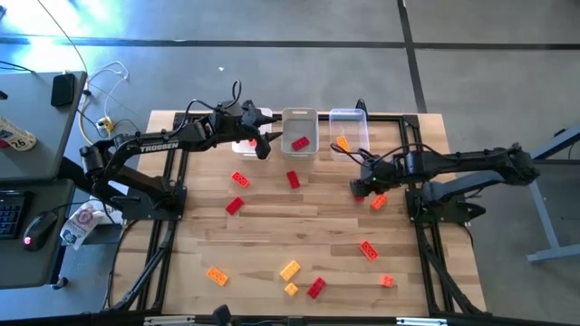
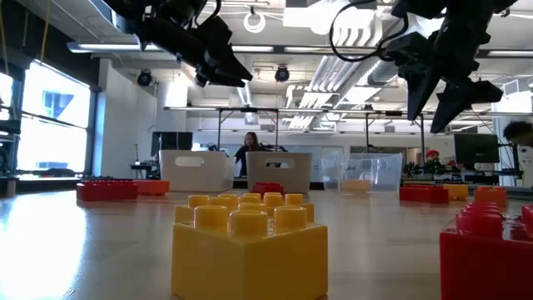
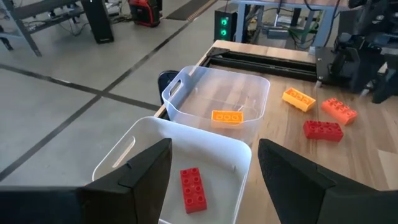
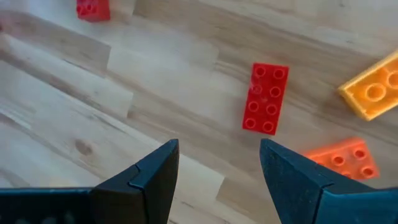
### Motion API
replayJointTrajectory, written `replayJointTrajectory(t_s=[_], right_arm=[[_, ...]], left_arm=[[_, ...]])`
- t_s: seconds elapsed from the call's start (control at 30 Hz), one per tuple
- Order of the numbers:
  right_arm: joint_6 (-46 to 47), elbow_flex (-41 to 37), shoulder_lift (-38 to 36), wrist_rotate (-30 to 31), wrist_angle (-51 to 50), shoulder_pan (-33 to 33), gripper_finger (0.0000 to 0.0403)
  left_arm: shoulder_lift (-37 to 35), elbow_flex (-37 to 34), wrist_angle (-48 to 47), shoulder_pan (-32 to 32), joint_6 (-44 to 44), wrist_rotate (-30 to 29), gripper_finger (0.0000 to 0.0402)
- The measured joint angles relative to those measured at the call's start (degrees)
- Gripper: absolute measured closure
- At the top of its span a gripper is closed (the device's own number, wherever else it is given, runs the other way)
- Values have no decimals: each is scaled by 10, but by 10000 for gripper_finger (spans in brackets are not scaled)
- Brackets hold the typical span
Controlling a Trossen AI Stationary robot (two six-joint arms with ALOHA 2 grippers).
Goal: Sort & place blocks by color
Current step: Put the yellow game piece into the transparent bin
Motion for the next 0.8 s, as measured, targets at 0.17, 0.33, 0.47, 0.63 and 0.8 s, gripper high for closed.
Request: replayJointTrajectory(t_s=[0.17, 0.33, 0.47, 0.63, 0.8], right_arm=[[98, 0, 0, 31, -22, -15, 192], [193, 0, 0, 87, -60, -16, 192], [249, 0, 4, 109, -90, -16, 192], [291, 0, 29, 145, -120, -16, 192], [306, 0, 48, 154, -120, -16, 192]], left_arm=[[0, 0, 0, 0, 0, 0, 174], [0, 0, 0, 0, 0, 0, 174], [0, 0, -6, 0, 0, 0, 174], [0, 0, -5, 0, 12, 0, 174], [0, 0, -7, 0, 33, 0, 174]])
